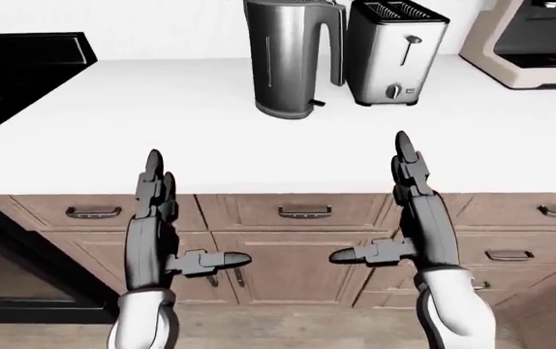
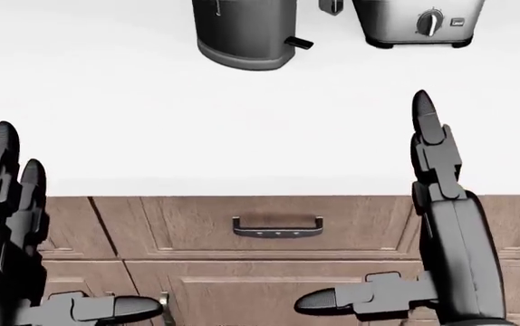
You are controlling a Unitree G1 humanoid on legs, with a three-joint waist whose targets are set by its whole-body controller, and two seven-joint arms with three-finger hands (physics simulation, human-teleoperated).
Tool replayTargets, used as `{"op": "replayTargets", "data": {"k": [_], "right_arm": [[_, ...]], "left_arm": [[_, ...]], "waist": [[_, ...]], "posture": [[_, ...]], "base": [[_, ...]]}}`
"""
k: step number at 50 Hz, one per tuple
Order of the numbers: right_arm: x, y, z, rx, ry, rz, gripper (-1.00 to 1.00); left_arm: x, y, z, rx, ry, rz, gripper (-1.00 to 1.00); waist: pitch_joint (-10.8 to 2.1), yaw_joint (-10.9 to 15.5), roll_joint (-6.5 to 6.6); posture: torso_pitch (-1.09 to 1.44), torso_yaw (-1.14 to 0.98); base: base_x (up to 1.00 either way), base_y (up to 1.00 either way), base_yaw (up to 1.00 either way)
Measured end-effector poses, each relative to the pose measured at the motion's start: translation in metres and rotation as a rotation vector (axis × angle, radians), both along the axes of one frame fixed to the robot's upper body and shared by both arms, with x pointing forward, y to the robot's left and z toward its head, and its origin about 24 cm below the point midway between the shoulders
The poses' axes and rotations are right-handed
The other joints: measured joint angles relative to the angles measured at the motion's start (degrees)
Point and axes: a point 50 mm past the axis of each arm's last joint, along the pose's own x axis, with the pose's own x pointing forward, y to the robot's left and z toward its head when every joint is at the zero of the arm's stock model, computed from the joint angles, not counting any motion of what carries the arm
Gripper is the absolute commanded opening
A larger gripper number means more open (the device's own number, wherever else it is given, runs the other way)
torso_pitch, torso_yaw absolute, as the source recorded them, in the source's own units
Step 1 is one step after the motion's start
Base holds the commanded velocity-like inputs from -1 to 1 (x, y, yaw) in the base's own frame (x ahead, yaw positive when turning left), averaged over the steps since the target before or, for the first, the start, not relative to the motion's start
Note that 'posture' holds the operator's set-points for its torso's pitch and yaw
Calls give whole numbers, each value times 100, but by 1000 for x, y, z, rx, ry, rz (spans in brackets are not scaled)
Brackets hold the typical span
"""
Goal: Press down the lever to turn on the electric kettle.
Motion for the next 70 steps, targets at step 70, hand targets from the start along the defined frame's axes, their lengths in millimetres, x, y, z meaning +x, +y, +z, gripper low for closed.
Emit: {"op": "replayTargets", "data": {"k": [70], "right_arm": [[-1, -4, 7, -60, -2, -66, 100]], "left_arm": [[-1, -3, 6, -10, -26, -16, 100]], "waist": [[58, -133, -247]], "posture": [[0, 0]], "base": [[13, 0, 7]]}}
